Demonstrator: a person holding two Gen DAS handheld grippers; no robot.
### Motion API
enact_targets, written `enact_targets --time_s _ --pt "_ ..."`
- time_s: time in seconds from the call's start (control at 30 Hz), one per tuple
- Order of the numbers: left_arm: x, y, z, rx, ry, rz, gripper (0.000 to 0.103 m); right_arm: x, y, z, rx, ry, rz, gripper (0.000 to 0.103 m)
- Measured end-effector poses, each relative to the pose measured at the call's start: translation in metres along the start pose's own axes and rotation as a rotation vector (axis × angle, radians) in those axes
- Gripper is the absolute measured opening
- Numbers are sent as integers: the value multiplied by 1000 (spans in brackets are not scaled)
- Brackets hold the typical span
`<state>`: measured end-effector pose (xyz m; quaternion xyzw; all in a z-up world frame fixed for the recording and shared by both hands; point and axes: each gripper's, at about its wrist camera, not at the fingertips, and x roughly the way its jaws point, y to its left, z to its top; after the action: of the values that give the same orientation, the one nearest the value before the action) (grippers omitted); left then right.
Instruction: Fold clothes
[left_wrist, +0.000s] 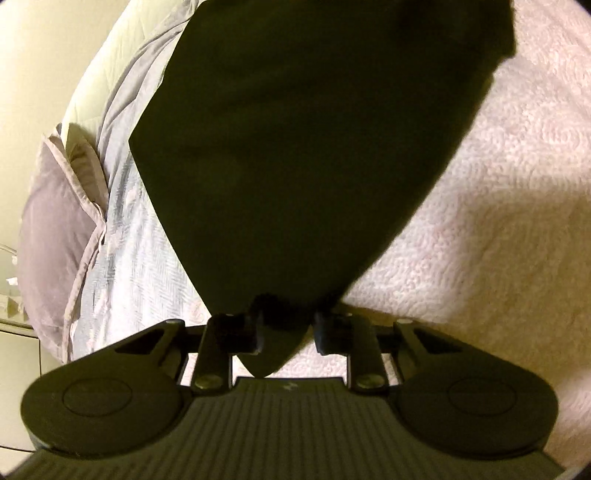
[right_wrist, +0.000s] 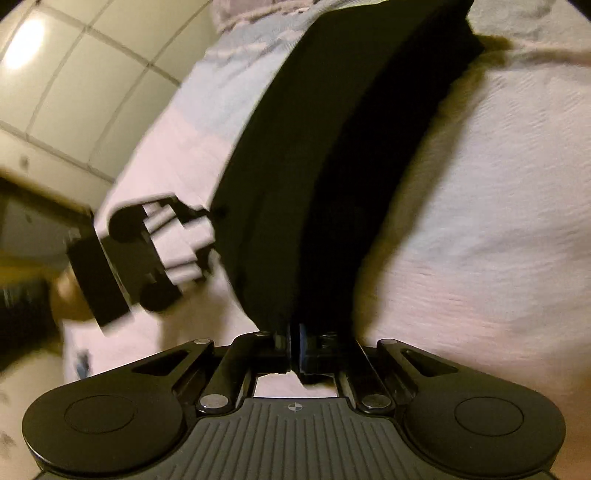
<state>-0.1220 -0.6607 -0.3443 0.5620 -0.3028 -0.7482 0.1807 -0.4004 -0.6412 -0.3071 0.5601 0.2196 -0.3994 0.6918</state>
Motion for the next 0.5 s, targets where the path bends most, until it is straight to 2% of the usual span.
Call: enact_targets --time_s 0.1,0.2,0.27,0.3,0.33,0.37,0.4,0.5 --pt "-1 3 -1 -2 -1 -4 19 -14 -22 -5 25 29 -80 0" --pt "-6 -1 -3 36 -19 19 25 -34 8 -9 -219 5 -139 1" --pt "-10 -7 -7 69 -38 55 35 -38 41 -23 -444 -10 -194 13" --pt "-10 -10 -9 85 -46 70 37 -36 59 -32 -567 -25 -213 35" --pt "-8 -11 -9 98 -48 75 39 -31 76 -41 -682 -48 -221 63" --pt "-6 -11 -9 111 -51 81 39 -22 91 -51 -785 -75 -228 71" --pt "-4 -12 -10 124 -54 86 39 -12 103 -62 -870 -92 -231 74" --pt "2 -17 -11 161 -60 106 39 32 128 -93 -1075 -114 -267 73"
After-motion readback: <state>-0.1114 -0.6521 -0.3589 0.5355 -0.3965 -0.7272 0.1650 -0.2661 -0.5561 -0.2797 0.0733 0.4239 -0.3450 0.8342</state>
